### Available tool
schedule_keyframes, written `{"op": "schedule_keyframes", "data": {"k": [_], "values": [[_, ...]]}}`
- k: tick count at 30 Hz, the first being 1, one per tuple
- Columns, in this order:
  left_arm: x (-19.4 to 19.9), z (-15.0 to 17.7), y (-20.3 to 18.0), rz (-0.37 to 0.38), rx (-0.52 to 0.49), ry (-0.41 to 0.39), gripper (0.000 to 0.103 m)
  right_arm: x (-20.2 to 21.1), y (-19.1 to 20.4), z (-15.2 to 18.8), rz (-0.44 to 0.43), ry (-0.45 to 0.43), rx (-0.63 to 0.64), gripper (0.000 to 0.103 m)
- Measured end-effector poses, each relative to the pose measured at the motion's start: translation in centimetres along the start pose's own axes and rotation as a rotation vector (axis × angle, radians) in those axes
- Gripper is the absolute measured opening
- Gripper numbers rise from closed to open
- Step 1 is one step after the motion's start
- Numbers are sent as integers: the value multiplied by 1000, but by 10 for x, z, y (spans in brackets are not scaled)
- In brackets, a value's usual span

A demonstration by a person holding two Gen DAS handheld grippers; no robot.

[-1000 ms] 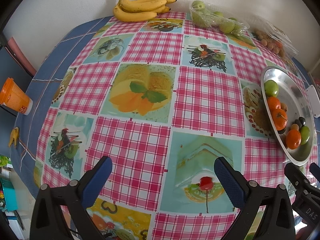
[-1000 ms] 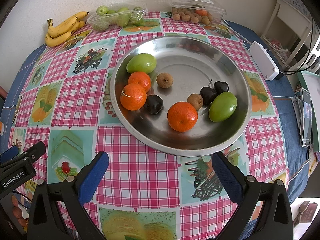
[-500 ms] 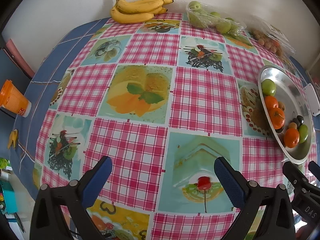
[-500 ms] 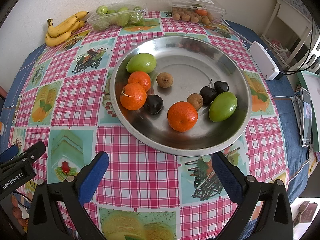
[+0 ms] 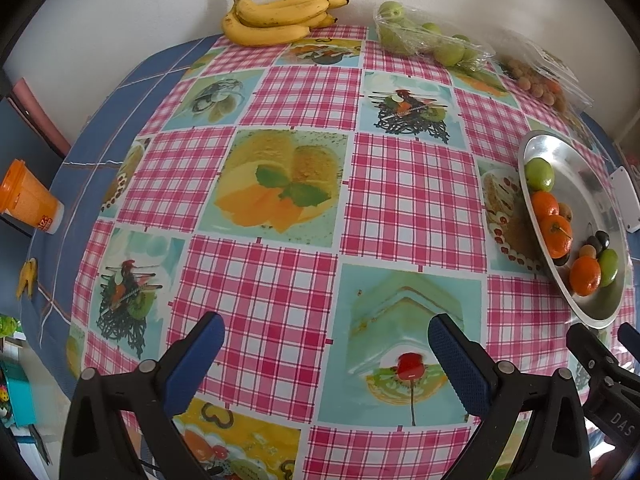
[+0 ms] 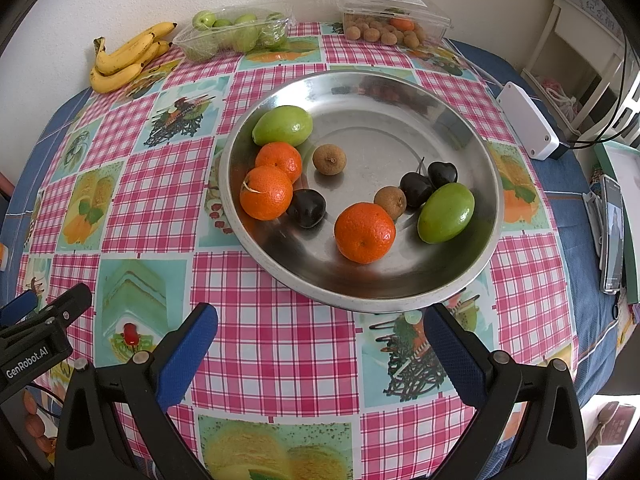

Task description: Organize fruits

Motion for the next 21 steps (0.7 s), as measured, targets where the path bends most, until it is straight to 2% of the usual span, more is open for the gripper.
{"op": "schedule_keyframes", "data": {"k": [21], "values": [[-1,1,0,-19,-8,-4,102,0,0,0,-1,4,3,103]]}}
Point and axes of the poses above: each gripper's, at about its wrist camera, not at the fingertips, and x roughly against the way its jaws point, y to its left, z to its underside, the point moved 1 cm from there along -x, roughly the way its jaws point, and after that the axes turned 6 degrees about x, right-handed, at the moved point
